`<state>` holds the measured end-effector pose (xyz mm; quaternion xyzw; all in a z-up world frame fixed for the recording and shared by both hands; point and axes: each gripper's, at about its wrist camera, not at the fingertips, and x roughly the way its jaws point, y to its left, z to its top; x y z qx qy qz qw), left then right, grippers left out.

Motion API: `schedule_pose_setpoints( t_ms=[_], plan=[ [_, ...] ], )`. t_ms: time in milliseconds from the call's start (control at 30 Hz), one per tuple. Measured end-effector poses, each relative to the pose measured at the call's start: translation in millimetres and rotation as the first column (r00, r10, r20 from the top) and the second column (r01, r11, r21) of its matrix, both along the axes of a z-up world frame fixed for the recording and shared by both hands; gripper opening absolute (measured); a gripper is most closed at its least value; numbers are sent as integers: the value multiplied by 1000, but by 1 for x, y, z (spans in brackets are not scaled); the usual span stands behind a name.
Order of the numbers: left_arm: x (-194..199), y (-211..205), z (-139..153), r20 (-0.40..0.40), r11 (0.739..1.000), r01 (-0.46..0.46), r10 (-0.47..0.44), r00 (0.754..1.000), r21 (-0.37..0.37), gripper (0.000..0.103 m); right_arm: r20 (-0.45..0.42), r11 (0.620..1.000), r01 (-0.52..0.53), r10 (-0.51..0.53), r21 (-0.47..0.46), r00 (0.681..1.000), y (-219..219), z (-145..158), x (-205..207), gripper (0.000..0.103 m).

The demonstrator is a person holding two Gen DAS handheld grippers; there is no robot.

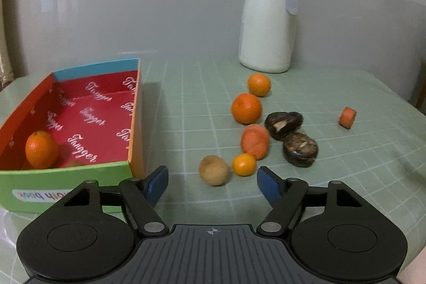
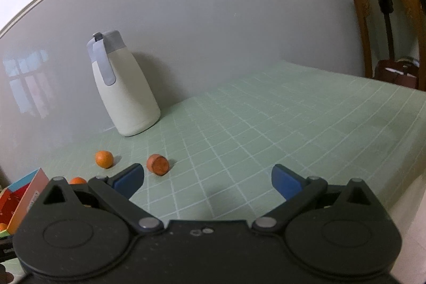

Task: Organize fruits
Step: 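Withdraw the right tool and move the left tool toward the longan, then close the left tool on the tan longan and lift it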

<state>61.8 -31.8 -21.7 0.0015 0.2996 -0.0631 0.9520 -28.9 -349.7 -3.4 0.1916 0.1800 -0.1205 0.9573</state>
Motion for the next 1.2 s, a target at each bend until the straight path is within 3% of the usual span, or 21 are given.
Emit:
schedule_pose_setpoints(
  t_ms=[200,600,767,1000,1200],
  plan=[
    [1,20,-4,-1,997,-75,75,997,-4,74,2,1000,-21,21,-5,1000,4,1,1,103],
    [14,0,-6,1,1000,-27,27,1000,12,73,-6,999,-38,38,-1,999,6,0,2,103],
    [18,2,-10,-18,1000,-25,25,1000,-5,52,-3,999,-39,39,8,999,7,0,4,103],
    [19,-1,-13,-7,1000,-21,21,1000,11,50,-4,999,-49,49,15,999,8,-1,6,103],
    [15,-1,-14,4,1000,-18,18,1000,17,34,-4,999,-47,47,25,999,8,-2,7,103]
  ],
)
